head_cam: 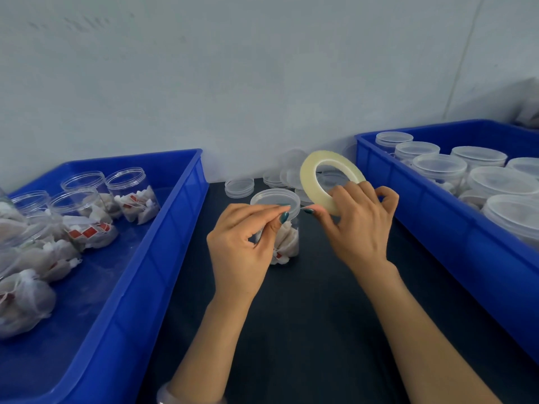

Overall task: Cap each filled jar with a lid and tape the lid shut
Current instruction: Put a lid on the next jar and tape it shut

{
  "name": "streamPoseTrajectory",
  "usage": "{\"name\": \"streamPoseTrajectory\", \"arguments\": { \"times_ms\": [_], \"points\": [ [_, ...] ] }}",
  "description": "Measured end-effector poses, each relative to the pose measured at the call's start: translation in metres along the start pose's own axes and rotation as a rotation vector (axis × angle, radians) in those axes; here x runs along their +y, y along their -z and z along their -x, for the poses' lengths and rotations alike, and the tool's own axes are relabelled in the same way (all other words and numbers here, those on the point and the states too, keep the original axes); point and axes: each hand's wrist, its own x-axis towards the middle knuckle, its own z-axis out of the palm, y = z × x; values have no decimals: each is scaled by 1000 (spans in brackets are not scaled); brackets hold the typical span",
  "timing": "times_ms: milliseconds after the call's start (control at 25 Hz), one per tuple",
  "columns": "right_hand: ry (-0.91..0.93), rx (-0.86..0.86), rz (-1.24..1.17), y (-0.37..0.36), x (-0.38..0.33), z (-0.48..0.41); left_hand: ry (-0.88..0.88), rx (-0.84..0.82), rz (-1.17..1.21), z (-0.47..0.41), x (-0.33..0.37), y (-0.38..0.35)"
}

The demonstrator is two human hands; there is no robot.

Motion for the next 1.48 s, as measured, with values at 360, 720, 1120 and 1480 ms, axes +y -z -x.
{"name": "streamPoseTrajectory", "arguments": {
  "times_ms": [360, 720, 1120, 1480],
  "points": [
    [-13, -77, 24, -5, 11, 4, 379, -12, 122, 15, -5, 11],
    [-112, -207, 77, -15, 12, 9, 602, -85, 77, 17, -18, 10],
    [-152, -260, 48, -26, 3, 9, 661, 20, 56, 18, -23, -3],
    [-201, -308, -44, -35, 7, 8, 608, -331, 416, -2, -64, -8]
  ]
}}
